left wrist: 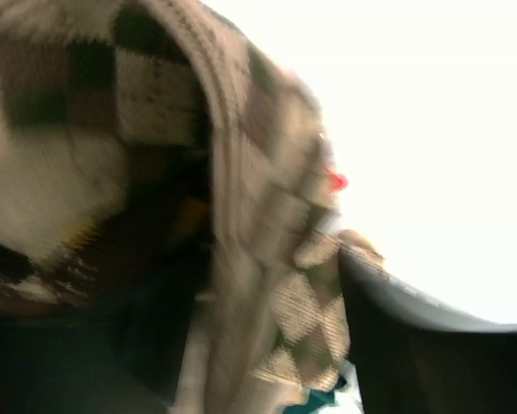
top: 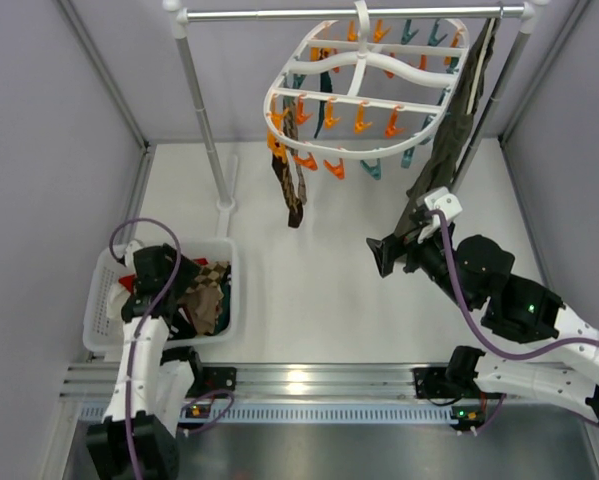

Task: Remove the socks clipped to the hanger

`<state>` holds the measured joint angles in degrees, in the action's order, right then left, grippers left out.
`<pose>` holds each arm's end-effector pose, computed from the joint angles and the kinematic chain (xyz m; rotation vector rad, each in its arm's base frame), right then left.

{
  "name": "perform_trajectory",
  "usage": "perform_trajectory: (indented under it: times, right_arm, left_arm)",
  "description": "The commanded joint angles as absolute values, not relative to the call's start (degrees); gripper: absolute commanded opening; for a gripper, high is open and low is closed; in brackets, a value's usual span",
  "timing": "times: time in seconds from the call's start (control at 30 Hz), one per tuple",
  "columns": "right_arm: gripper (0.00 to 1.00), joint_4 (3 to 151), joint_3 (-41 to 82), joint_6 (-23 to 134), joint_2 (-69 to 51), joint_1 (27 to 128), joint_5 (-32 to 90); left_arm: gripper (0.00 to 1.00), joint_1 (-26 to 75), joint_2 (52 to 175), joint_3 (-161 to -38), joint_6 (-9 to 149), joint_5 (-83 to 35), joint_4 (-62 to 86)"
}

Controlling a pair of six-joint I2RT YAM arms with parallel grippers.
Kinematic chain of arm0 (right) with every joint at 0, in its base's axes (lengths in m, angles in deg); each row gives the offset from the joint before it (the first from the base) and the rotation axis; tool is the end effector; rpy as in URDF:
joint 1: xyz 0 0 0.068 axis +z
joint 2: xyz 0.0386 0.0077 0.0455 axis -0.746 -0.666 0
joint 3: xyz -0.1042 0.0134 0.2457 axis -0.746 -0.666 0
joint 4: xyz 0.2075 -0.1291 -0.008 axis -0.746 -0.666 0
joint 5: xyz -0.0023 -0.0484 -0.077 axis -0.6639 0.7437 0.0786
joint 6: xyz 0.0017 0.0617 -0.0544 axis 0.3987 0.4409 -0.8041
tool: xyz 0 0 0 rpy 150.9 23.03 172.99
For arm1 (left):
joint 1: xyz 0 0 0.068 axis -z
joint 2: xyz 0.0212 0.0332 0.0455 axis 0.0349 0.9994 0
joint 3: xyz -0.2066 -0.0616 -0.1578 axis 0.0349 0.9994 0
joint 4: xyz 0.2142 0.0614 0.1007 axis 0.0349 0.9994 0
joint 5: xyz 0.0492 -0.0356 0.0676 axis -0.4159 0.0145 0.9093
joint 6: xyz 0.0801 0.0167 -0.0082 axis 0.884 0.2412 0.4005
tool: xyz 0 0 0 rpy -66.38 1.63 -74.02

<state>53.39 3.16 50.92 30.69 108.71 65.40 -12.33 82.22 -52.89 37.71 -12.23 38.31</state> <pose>0.1097 0.1229 0.3910 -0.4748 1.6288 0.3892 0.1726 0.0361 0.1793 -1.0813 2.0644 -0.2190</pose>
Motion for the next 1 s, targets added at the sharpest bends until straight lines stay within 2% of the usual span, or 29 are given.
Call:
perform_trajectory:
  times: [0.0, 0.13, 0.33, 0.47, 0.57, 0.6, 0.77, 0.8, 0.9, 0.93, 0.97]
  right_arm:
    - [1.0, 57.1, 3.2, 51.5, 31.0, 108.1, 64.9]
    - [0.99, 57.1, 3.2, 51.5, 31.5, 108.1, 65.0]
    - [0.99, 58.1, 2.7, 51.5, 32.1, 108.2, 64.8]
    - [0.99, 59.7, 2.1, 51.5, 32.3, 108.1, 64.5]
    - [0.99, 62.0, 1.4, 52.1, 33.4, 108.1, 63.3]
    - [1.0, 62.7, 1.1, 52.5, 33.9, 108.1, 61.7]
    - [0.99, 64.1, 0.5, 53.6, 36.1, 108.1, 57.9]
    - [1.0, 64.5, 0.4, 53.7, 36.1, 108.1, 56.9]
    - [1.0, 65.4, 0.1, 54.3, 35.3, 108.1, 55.9]
    - [1.0, 65.8, 0.2, 54.7, 34.8, 108.1, 55.8]
    - [1.0, 65.7, 0.5, 55.0, 34.4, 108.1, 55.6]
  left_arm:
    - [0.78, -12.7, 76.5, -57.2, 37.9, -11.7, 41.3]
    - [0.98, -12.7, 69.1, -61.8, 37.3, -6.4, 48.3]
    - [0.99, -12.7, 62.2, -69.2, 40.6, -6.9, 51.9]
    - [0.99, -12.7, 58.6, -73.4, 39.5, -12.2, 50.7]
    - [0.98, -12.7, 58.5, -71.0, 37.8, -26.6, 36.2]
    - [0.98, -12.7, 59.8, -69.0, 36.6, -35.7, 27.4]
    - [0.99, -10.4, 72.7, -69.8, 36.8, -47.5, 9.6]
    - [0.99, -5.7, 73.8, -70.1, 38.0, -46.7, 7.9]
    - [0.99, 8.7, 77.7, -72.0, 49.3, -31.9, 7.7]
    - [0.99, 18.8, 80.1, -72.4, 54.4, -23.3, 7.7]
    - [0.98, 23.2, 81.1, -72.4, 56.7, -19.0, 7.6]
